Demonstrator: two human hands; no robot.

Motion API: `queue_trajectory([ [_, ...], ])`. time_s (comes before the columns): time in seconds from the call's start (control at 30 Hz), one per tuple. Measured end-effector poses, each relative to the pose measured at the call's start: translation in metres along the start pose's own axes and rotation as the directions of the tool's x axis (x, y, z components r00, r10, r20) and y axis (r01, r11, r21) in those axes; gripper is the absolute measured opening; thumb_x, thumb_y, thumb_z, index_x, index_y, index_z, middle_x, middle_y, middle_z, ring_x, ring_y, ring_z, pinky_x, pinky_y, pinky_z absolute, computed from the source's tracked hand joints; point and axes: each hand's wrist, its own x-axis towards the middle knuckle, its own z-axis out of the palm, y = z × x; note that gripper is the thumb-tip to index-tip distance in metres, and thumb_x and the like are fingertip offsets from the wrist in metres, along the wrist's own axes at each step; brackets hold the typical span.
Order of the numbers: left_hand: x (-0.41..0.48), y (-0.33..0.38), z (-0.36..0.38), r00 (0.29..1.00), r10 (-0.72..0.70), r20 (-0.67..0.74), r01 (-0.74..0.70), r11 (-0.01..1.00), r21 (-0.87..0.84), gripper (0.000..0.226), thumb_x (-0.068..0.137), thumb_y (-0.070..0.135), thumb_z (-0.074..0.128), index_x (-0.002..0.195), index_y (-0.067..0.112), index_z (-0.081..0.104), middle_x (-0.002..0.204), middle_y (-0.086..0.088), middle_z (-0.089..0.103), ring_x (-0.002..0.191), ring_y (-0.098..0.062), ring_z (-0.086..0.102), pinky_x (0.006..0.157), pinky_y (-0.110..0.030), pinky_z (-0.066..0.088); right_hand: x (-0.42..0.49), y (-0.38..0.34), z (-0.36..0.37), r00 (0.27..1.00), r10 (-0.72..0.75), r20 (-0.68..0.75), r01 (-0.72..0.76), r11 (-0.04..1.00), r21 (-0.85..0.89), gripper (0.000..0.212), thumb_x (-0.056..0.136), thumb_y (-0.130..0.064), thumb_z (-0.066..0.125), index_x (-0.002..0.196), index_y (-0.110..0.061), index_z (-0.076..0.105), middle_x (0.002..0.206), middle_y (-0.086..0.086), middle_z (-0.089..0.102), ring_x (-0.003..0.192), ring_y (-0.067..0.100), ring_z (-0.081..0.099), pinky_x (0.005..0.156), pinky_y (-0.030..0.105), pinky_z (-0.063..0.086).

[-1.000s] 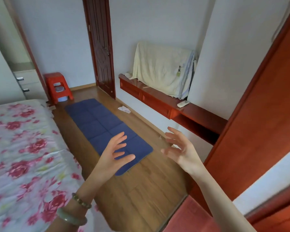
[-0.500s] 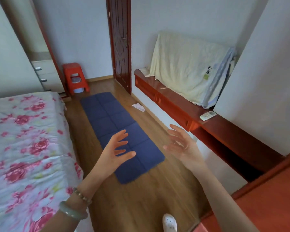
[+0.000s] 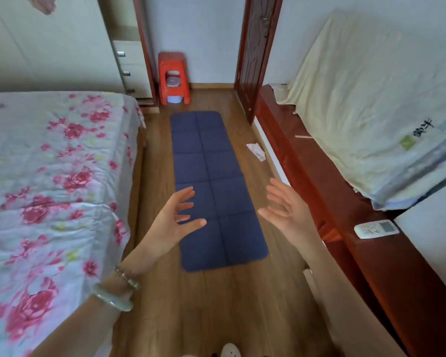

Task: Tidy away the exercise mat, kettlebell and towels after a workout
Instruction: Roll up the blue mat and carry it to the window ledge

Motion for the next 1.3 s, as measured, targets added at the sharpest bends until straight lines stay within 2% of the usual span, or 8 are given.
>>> queue_trajectory([
  [0.23, 0.045, -0.035, 0.009, 0.984, -0.14, -0.112, 0.136, 0.99, -0.042, 0.072, 0.075, 0.01, 0.078, 0.136, 0.023, 0.042, 0.138, 0.007, 0.046, 0.121, -0.009, 0.049, 0.088, -0.019, 0.049, 0.075, 0.044, 0.001, 0.994, 0.041, 0.1, -0.038, 0.999, -0.034, 0.063, 0.079, -0.01, 0.073, 0.13, -0.034, 0.046, 0.13, -0.009, 0.053, 0.118, 0.001, 0.051, 0.088, 0.012, 0.047],
  [0.5, 0.115, -0.089, 0.025, 0.973, -0.216, -0.085, 0.208, 0.974, -0.091, 0.066, 0.07, 0.017, 0.081, 0.121, 0.041, 0.046, 0.135, 0.008, 0.049, 0.119, -0.012, 0.051, 0.096, -0.044, 0.049, 0.138, 0.096, 0.002, 0.989, 0.101, 0.108, -0.094, 0.993, -0.068, 0.06, 0.08, -0.01, 0.072, 0.127, -0.037, 0.047, 0.132, -0.012, 0.053, 0.12, -0.001, 0.049, 0.095, 0.018, 0.045],
  [0.63, 0.139, -0.126, 0.04, 0.95, -0.293, -0.105, 0.291, 0.956, -0.038, 0.064, 0.074, 0.018, 0.079, 0.123, 0.038, 0.044, 0.131, 0.013, 0.049, 0.119, -0.01, 0.051, 0.097, -0.043, 0.049, 0.163, 0.136, -0.002, 0.985, 0.142, 0.1, -0.132, 0.986, -0.1, 0.057, 0.079, -0.008, 0.072, 0.118, -0.044, 0.05, 0.129, -0.013, 0.055, 0.12, 0.003, 0.051, 0.099, 0.025, 0.045],
  [0.7, 0.147, -0.147, 0.05, 0.937, -0.331, -0.115, 0.329, 0.944, -0.036, 0.064, 0.074, 0.019, 0.079, 0.125, 0.034, 0.043, 0.13, 0.014, 0.048, 0.119, -0.01, 0.051, 0.097, -0.043, 0.049, 0.173, 0.162, -0.003, 0.978, 0.174, 0.113, -0.16, 0.979, -0.128, 0.054, 0.079, -0.009, 0.072, 0.122, -0.036, 0.053, 0.13, -0.01, 0.056, 0.12, 0.005, 0.052, 0.099, 0.026, 0.046],
  [0.83, 0.153, -0.195, 0.071, 0.905, -0.4, -0.143, 0.399, 0.916, -0.036, 0.067, 0.073, 0.021, 0.079, 0.129, 0.027, 0.043, 0.135, 0.007, 0.047, 0.119, -0.012, 0.05, 0.096, -0.045, 0.049, 0.194, 0.22, 0.002, 0.962, 0.234, 0.139, -0.208, 0.962, -0.179, 0.052, 0.079, -0.012, 0.073, 0.126, -0.028, 0.054, 0.129, -0.011, 0.056, 0.118, 0.007, 0.053, 0.095, 0.018, 0.045],
  [1.0, 0.157, -0.285, 0.102, 0.866, -0.461, -0.192, 0.471, 0.882, 0.003, 0.068, 0.074, 0.022, 0.079, 0.132, 0.022, 0.043, 0.134, 0.002, 0.049, 0.116, -0.012, 0.051, 0.094, -0.039, 0.05, 0.214, 0.318, 0.014, 0.947, 0.271, 0.17, -0.212, 0.929, -0.302, 0.051, 0.08, -0.018, 0.072, 0.125, -0.034, 0.053, 0.129, -0.018, 0.053, 0.117, 0.0, 0.05, 0.096, 0.016, 0.042],
  [1.13, 0.157, -0.385, 0.131, 0.833, -0.523, -0.183, 0.541, 0.839, 0.063, 0.067, 0.076, 0.026, 0.078, 0.133, 0.021, 0.043, 0.134, 0.006, 0.048, 0.116, -0.013, 0.052, 0.092, -0.038, 0.051, 0.233, 0.411, 0.034, 0.951, 0.208, 0.229, -0.107, 0.916, -0.386, 0.049, 0.08, -0.016, 0.072, 0.125, -0.025, 0.056, 0.124, -0.019, 0.054, 0.115, -0.002, 0.049, 0.093, 0.011, 0.039],
  [1.3, 0.163, -0.509, 0.173, 0.822, -0.547, -0.159, 0.565, 0.819, 0.104, 0.063, 0.078, 0.02, 0.076, 0.131, 0.019, 0.043, 0.129, 0.008, 0.045, 0.112, -0.012, 0.05, 0.089, -0.03, 0.047, 0.246, 0.545, 0.066, 0.955, 0.178, 0.238, -0.05, 0.885, -0.463, 0.047, 0.082, -0.015, 0.071, 0.127, -0.015, 0.056, 0.13, 0.0, 0.057, 0.119, 0.013, 0.051, 0.101, 0.032, 0.044],
])
